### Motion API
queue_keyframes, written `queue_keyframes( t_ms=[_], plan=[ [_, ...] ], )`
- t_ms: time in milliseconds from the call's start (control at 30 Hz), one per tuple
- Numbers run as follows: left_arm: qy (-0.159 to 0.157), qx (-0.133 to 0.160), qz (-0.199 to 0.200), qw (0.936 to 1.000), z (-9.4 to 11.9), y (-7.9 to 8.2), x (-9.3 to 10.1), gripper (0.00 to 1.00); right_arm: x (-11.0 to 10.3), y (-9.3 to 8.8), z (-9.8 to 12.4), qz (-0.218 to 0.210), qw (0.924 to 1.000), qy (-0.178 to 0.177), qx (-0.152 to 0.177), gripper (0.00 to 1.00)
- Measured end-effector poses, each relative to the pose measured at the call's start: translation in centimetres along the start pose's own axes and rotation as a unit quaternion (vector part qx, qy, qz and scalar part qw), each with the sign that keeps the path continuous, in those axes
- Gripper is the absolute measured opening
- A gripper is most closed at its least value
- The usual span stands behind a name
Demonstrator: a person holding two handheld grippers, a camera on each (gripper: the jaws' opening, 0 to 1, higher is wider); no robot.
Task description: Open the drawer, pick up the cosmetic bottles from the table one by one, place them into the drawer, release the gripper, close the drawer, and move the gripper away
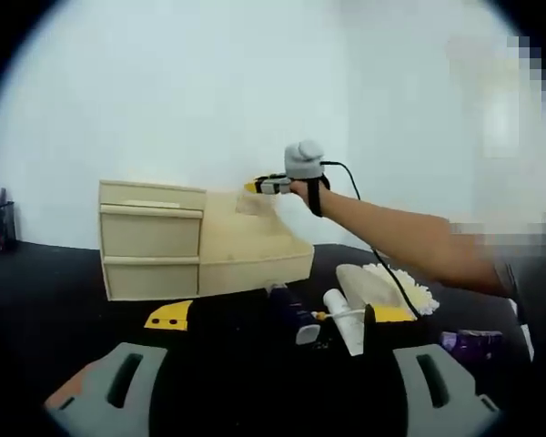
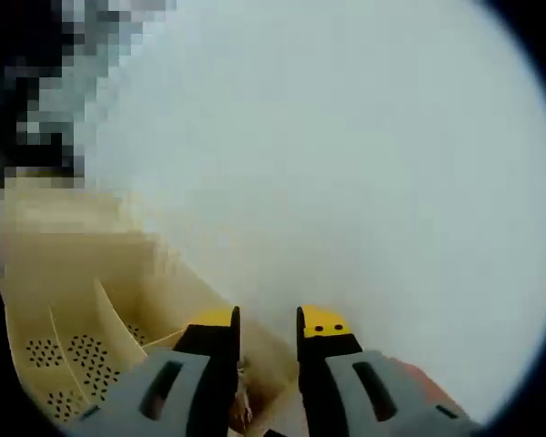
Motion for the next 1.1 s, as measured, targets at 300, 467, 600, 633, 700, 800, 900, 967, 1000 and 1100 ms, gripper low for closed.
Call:
queue_keyframes(
  t_ms=[300,467,600,633,700,800,900,967,1000,1100],
  plan=[
    [0.004,-0.007,0.004,1.0,0.0,-0.6,-0.5,0.67,0.0,4.2,3.1,-0.052,0.9981,0.017,0.029,0.22],
    [0.002,-0.002,0.005,1.0,0.4,-0.2,-0.7,0.67,-0.9,7.3,8.4,-0.024,0.9973,0.042,0.055,0.22],
    [0.005,0.007,0.014,0.9999,0.8,0.2,-1.2,0.66,-1.3,9.0,12.7,-0.01,0.9959,0.057,0.07,0.22],
    [0.006,0.01,0.017,0.9998,0.9,0.3,-1.4,0.66,-1.4,9.3,13.7,-0.001,0.9955,0.062,0.072,0.23],
    [0.006,0.016,0.022,0.9996,1.1,0.5,-1.7,0.66,-2.4,9.3,16.2,0.027,0.995,0.067,0.068,0.23],
    [0.01,0.025,0.033,0.9991,1.5,0.8,-2.3,0.66,-3.1,9.2,18.7,0.049,0.9936,0.076,0.069,0.23],
    [0.011,0.031,0.041,0.9986,1.8,0.9,-2.5,0.65,-4.4,8.6,22.1,0.074,0.9919,0.089,0.053,0.25],
    [0.007,0.036,0.037,0.9987,1.9,1.2,-2.3,0.65,-4.9,8.2,24.0,0.092,0.9908,0.088,0.045,0.25],
    [0.005,0.038,0.036,0.9986,2.0,1.3,-2.2,0.65,-5.2,7.9,24.9,0.1,0.9902,0.088,0.042,0.25],
    [-0.002,0.044,0.034,0.9984,2.2,1.8,-1.7,0.65,-5.9,7.3,27.4,0.112,0.989,0.089,0.039,0.25]
  ],
)
Point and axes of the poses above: the point that each gripper's makers call its tool centre point, and the gripper's own axes: z roughly backward along the fingers, x roughly to its right, y roughly out of its top, the point moved 1 cm from there along z, roughly backward along the fingers, and after that the axes turned 6 degrees about -x, right-handed, at the moved point
